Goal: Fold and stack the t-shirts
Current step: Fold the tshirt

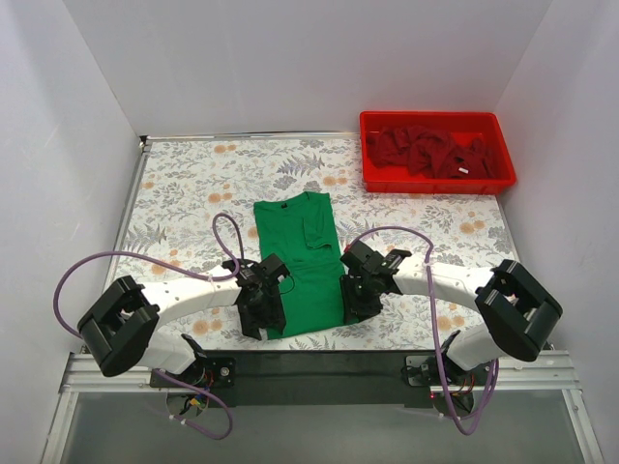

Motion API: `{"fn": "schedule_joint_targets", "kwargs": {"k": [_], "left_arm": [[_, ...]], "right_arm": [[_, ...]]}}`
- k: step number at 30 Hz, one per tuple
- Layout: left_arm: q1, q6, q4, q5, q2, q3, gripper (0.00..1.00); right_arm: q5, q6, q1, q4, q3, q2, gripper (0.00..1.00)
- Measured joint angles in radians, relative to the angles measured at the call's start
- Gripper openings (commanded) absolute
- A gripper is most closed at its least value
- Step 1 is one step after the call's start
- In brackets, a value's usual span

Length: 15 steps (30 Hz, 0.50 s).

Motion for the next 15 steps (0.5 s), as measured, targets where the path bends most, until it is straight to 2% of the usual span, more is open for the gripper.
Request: {"fn": "schedule_joint_targets", "kwargs": {"k": [4,8,9,11,12,15], "left_arm": [[-0.007,0.001,-0.007,0.003,0.010,0.002,0.42],[-0.013,-0.001,-0.012,0.010,0.022,0.006,0.25],[-0.013,-0.002,-0.010,0.014,0.024,0.006,0.14],[-0.014,-0.003,0.006,0.023,0.029,0.006,0.03],[-0.016,-0.002,0.010,0.026,0.033,0.008,0.00],[-0.017,0.006,0.006,0.028,0.036,0.013,0.00]], "right_arm": [[0.003,0.003,0.010,-0.003,0.006,0.013,0.30],[0.012,0.003,0.014,-0.006,0.006,0.016,0.17],[0.015,0.002,0.014,-0.006,0.006,0.017,0.11],[0.019,-0.001,0.018,-0.007,0.006,0.018,0.05],[0.020,-0.003,0.018,-0.007,0.007,0.019,0.01],[0.019,-0.013,0.018,-0.011,0.010,0.019,0.01]]}}
